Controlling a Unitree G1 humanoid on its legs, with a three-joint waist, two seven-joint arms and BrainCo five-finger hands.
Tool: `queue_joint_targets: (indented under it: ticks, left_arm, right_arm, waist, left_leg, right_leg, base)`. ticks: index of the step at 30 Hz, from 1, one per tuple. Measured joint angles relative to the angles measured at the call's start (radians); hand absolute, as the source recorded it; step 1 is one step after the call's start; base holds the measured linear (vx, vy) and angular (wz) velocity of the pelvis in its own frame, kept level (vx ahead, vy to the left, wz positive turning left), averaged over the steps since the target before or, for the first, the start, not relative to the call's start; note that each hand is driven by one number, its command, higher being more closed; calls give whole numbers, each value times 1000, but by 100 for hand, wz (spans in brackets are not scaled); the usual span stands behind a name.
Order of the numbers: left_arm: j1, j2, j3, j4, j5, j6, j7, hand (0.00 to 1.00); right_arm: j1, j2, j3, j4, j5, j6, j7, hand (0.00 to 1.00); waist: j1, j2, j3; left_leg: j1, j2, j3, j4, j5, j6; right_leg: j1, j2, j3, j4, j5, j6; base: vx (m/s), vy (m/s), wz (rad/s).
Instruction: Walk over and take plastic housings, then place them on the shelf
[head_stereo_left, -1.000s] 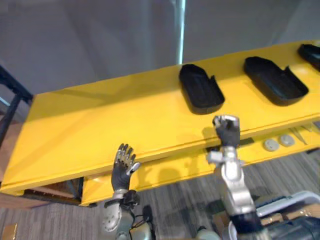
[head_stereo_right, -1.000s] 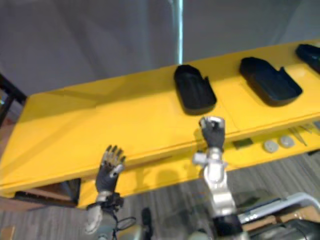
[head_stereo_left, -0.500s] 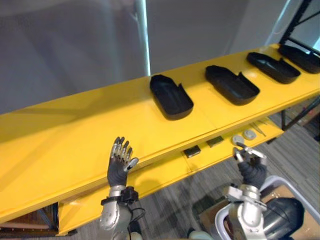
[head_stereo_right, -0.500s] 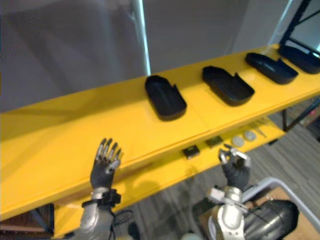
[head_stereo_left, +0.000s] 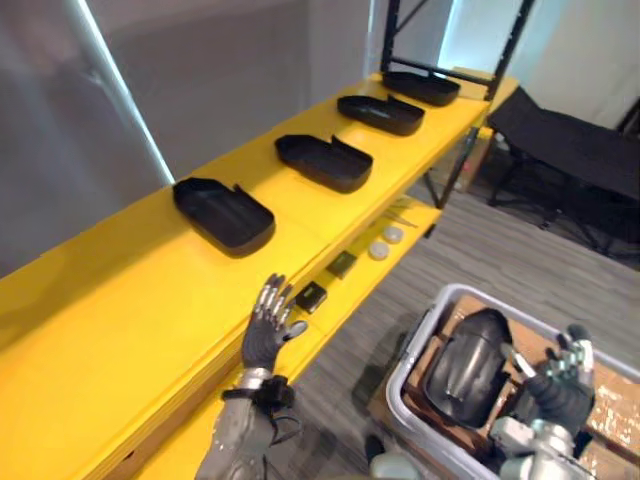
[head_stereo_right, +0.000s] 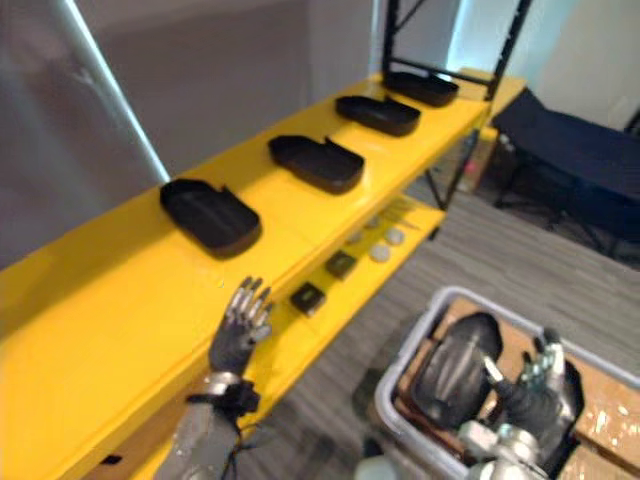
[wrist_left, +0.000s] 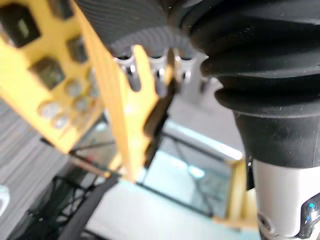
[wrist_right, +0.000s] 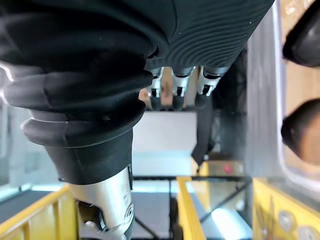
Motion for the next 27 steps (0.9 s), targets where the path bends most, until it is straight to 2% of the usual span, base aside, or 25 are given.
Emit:
queue_joint_targets:
  ticks: [1, 2, 4, 5, 7, 9, 11, 12, 14, 15, 16, 17, 18, 19, 20, 21, 22, 23, 24, 25, 26, 27]
  left_arm:
    - [-2, 4, 4, 0, 18, 0, 4, 0]
    - [-6, 7, 16, 0, 31, -1, 22, 0]
    - [-1, 7, 50, -1, 52, -1, 42, 0]
    - [6, 7, 65, -1, 60, -2, 45, 0]
    - [20, 6, 91, -1, 62, -16, 46, 0]
    - [16, 5, 90, -1, 62, -51, 42, 0]
    - [-11, 4, 88, -1, 72, -96, 39, 0]
    - [-35, 4, 88, -1, 100, -128, 39, 0]
    - [-81, 5, 80, -2, 116, -144, 36, 0]
    - [-91, 6, 79, -2, 129, -148, 32, 0]
    - [-94, 12, 80, -1, 128, -149, 27, 0]
    - [-90, 17, 81, -2, 128, -148, 27, 0]
    - [-82, 33, 82, -1, 128, -143, 29, 0]
    - [-62, 40, 79, -1, 132, -125, 30, 0]
    - [-58, 44, 80, 2, 134, -115, 32, 0]
    - [-57, 43, 83, 7, 133, -108, 35, 0]
    - [-65, 43, 83, 7, 133, -102, 35, 0]
    - [-69, 44, 84, 7, 133, -96, 35, 0]
    - [-77, 44, 83, 7, 134, -86, 35, 0]
    - [-82, 44, 84, 7, 134, -77, 36, 0]
    - [-81, 44, 85, 7, 134, -75, 36, 0]
    - [-80, 44, 85, 8, 133, -66, 36, 0]
  right_arm:
    - [-19, -11, 9, 12, 1, -3, 9, 0]
    - [-65, -37, 33, 41, 6, -6, 25, 0]
    - [-150, -82, 82, 94, 7, -11, 47, 0]
    - [-184, -96, 99, 114, 7, -10, 46, 0]
    - [-260, -114, 116, 159, 7, -7, 40, 0]
    - [-313, -117, 115, 209, 7, 5, 12, 0]
    - [-346, -115, 118, 264, 10, 13, -20, 0]
    - [-347, -109, 120, 275, 36, 12, -29, 0]
    - [-311, -94, 111, 274, 47, 10, -54, 0]
    - [-270, -65, 105, 274, 47, 9, -63, 0]
    - [-225, -23, 104, 273, 50, -8, -51, 0]
    - [-200, -1, 104, 264, 51, -17, -41, 0]
    - [-152, 29, 107, 220, 71, -29, -8, 0]
    - [-107, 39, 114, 177, 83, -45, 35, 0]
    - [-92, 39, 120, 162, 93, -50, 53, 0]
    - [-88, 38, 136, 144, 107, -56, 78, 0]
    - [-106, 37, 158, 137, 105, -66, 92, 0]
    - [-119, 37, 173, 138, 103, -68, 90, 0]
    - [-158, 36, 206, 150, 98, -68, 84, 0]
    - [-207, 36, 244, 179, 78, -68, 53, 0]
    - [-236, 35, 263, 201, 64, -67, 35, 0]
    - [-283, 35, 293, 243, 48, -64, -7, 0]
  waist:
    - [1, -1, -1]
    - [19, 7, -7]
    - [64, 18, -3]
    - [80, 22, -2]
    - [101, 48, 3]
    - [106, 62, 16]
    - [113, 64, 61]
    - [112, 60, 104]
    - [100, 66, 158]
    - [94, 59, 178]
    - [89, 33, 194]
    - [87, 19, 202]
    - [87, -2, 214]
    - [80, 2, 215]
    - [76, -1, 214]
    - [78, -4, 206]
    - [81, -9, 202]
    - [83, -8, 200]
    - [99, -6, 190]
    - [111, -11, 177]
    - [117, -13, 171]
    - [133, -19, 160]
  left_leg:
    - [-18, -1, -42, 27, -22, -2]
    - [-69, -8, -157, 109, -84, 5]
    - [-134, -9, -311, 249, -184, 25]
    - [-153, -6, -353, 297, -216, 31]
    - [-177, 6, -408, 376, -272, 40]
    - [-193, 7, -423, 418, -301, 47]
    - [-208, 7, -446, 474, -314, 66]
    - [-214, 0, -462, 516, -327, 70]
    - [-213, -7, -490, 566, -363, 64]
    - [-196, -9, -483, 578, -397, 56]
    - [-184, -18, -457, 594, -414, 61]
    - [-175, -20, -437, 600, -418, 68]
    - [-164, -14, -389, 606, -423, 84]
    - [-167, -1, -351, 597, -414, 101]
    - [-166, 4, -337, 585, -406, 109]
    - [-166, 6, -315, 541, -375, 122]
    - [-167, 8, -308, 492, -333, 125]
    - [-168, 12, -309, 471, -314, 124]
    - [-185, 23, -307, 443, -284, 121]
    - [-211, 32, -307, 431, -262, 115]
    - [-222, 35, -307, 429, -253, 111]
    - [-238, 40, -305, 428, -239, 97]
  right_leg:
    - [-6, 1, 3, 2, 7, -10]
    - [-24, 8, 21, 5, 13, -12]
    - [-33, 38, 66, -10, 27, -20]
    - [-31, 50, 81, -17, 32, -22]
    - [-29, 71, 107, -29, 45, -12]
    - [-32, 72, 111, -19, 50, -5]
    - [-67, 82, 105, 57, 43, -6]
    - [-99, 86, 102, 138, 23, -2]
    - [-123, 92, 110, 199, 21, 4]
    - [-120, 94, 123, 202, 24, 13]
    - [-119, 84, 140, 201, 30, 31]
    - [-119, 77, 134, 196, 39, 44]
    - [-116, 58, 102, 160, 89, 75]
    - [-121, 44, 42, 133, 123, 93]
    - [-131, 39, 3, 172, 103, 64]
    - [-155, 20, -64, 282, 49, 17]
    - [-157, -7, -115, 389, -8, -5]
    - [-155, -21, -130, 437, -40, -15]
    - [-146, -53, -152, 518, -92, -30]
    - [-124, -95, -172, 553, -112, -53]
    - [-106, -119, -175, 555, -118, -61]
    - [-64, -174, -190, 541, -125, -73]
  base:
    - [23, -14, -25]
    - [8, -5, -51]
    - [18, -1, -70]
    - [41, 13, -55]
    - [46, 57, -49]
    - [37, 87, -26]
    - [-15, 74, -37]
    - [-84, 72, -59]
    - [-129, 138, -61]
    - [-200, 233, -78]
    - [-174, 196, -82]
    - [-262, 155, -97]
    - [-340, 101, -99]
    - [-389, 121, -93]
    - [-297, 88, -69]
    - [-238, 57, -43]
    - [-210, 31, -31]
    - [-172, -31, -21]
    - [-130, -111, -17]
    - [-137, -151, -19]
    - [-132, -225, -16]
    - [-91, -210, -18]
